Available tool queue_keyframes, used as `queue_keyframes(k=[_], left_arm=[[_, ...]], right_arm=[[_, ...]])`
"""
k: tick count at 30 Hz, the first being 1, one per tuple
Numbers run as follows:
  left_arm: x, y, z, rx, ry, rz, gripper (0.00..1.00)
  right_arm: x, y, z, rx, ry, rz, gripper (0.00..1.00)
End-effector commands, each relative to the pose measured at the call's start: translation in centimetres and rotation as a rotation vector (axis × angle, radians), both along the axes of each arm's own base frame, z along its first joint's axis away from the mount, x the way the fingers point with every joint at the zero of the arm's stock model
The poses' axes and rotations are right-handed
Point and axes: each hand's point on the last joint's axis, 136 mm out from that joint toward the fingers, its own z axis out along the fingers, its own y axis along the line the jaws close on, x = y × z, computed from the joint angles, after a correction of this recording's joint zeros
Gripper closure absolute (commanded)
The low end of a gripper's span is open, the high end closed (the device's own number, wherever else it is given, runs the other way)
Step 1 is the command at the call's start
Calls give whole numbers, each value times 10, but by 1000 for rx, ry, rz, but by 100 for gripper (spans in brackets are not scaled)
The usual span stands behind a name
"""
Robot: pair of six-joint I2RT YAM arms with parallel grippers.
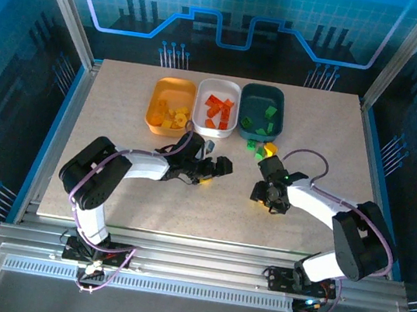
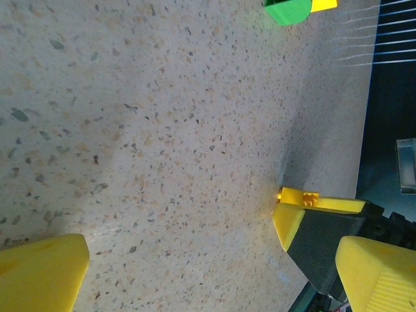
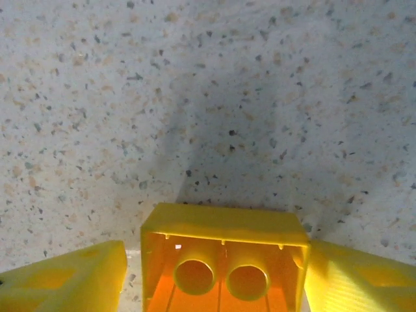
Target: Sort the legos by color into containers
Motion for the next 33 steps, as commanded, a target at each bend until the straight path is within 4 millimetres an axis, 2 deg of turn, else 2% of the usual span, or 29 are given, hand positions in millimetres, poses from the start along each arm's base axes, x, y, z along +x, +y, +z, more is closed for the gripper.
queue_keyframes(k=[1,4,8,10,12,16,19,22,25,28,31,32,33], left_arm=[[7,16,3,1,-2,36,1],[16,27,10,-23,2,65,1],[27,48,21,-21,-17,111,1],[33,66,25,-33,-7,163,1],[41,91,27,-66,21,257,1],[52,147,18,-182,138,481,1],[45,170,11,-233,178,564,1],[28,180,3,-216,201,589,1],[11,190,-1,-182,212,600,1],[-1,208,4,-143,190,642,1],[-10,226,16,-86,139,679,1],[-13,229,20,-72,121,683,1],[-15,232,25,-56,102,686,1]], right_arm=[[10,-3,11,-42,-60,-16,41],[15,-1,20,-59,-91,2,55],[27,16,43,-47,-166,61,59],[39,33,59,-33,-210,109,60],[60,65,83,29,-281,168,60],[106,145,123,104,-411,316,61],[142,198,139,139,-479,402,63],[171,244,137,210,-500,482,63],[199,275,131,223,-495,524,63],[223,296,119,236,-476,552,63],[237,315,105,255,-441,593,62],[242,320,108,257,-447,604,60],[246,325,102,255,-440,617,53]])
